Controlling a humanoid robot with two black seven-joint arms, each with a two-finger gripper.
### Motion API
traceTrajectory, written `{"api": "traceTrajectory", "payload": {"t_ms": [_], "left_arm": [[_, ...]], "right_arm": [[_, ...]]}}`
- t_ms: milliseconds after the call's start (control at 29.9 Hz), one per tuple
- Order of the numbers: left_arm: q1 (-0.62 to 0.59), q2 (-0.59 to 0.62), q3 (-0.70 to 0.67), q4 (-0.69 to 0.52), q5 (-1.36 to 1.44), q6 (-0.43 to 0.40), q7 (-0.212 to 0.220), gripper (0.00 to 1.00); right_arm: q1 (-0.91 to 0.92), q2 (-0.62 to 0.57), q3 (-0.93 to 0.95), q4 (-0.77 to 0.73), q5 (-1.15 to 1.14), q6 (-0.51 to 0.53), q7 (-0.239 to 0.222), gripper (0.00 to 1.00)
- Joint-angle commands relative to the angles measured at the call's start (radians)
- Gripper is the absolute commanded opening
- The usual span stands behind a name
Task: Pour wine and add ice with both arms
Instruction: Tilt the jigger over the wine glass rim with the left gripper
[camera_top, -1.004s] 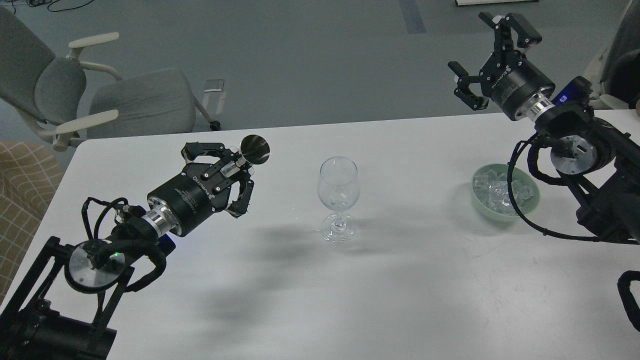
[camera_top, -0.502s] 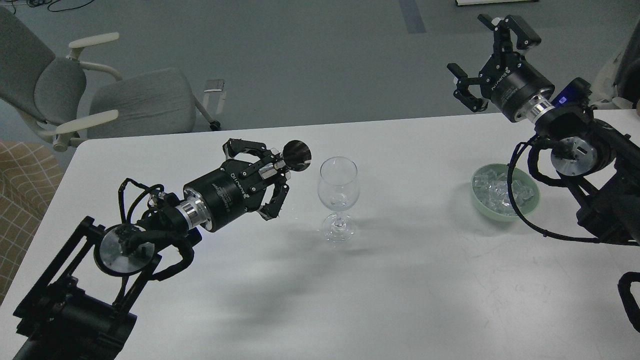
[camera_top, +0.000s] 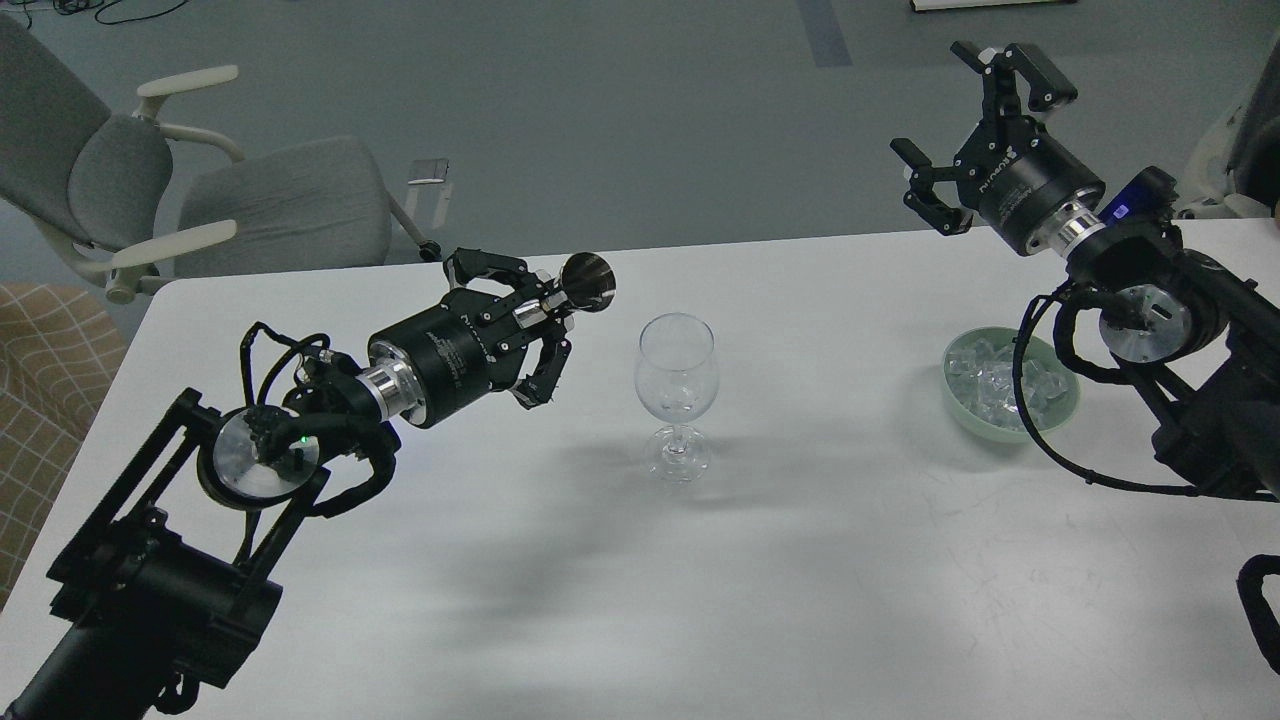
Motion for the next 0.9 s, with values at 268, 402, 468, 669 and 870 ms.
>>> {"api": "traceTrajectory", "payload": {"t_ms": [268,402,468,669,870], "left_arm": [[-0.079,-0.009,0.050,0.056,0.001,0.009,0.000,0.00],[-0.085,-0.020,0.059,0.056,0.003,0.009,0.000,0.00],[-0.087,-0.023,0.072,0.056,0.025,0.009,0.000,0.00],[-0.116,-0.044,0.107,0.073,0.053,0.011,0.000,0.00],[-0.128,-0.047,0.121,0.077,0.087,0.011,0.000,0.00]], "right_arm": [[0.000,-0.002,0.000,0.000,0.000,0.000,0.001,1.00],[0.000,-0.004,0.000,0.000,0.000,0.000,0.001,1.00],[0.000,-0.004,0.000,0.000,0.000,0.000,0.001,1.00],[-0.002,-0.002,0.000,0.000,0.000,0.000,0.001,1.00],[0.000,-0.004,0.000,0.000,0.000,0.000,0.001,1.00]]}}
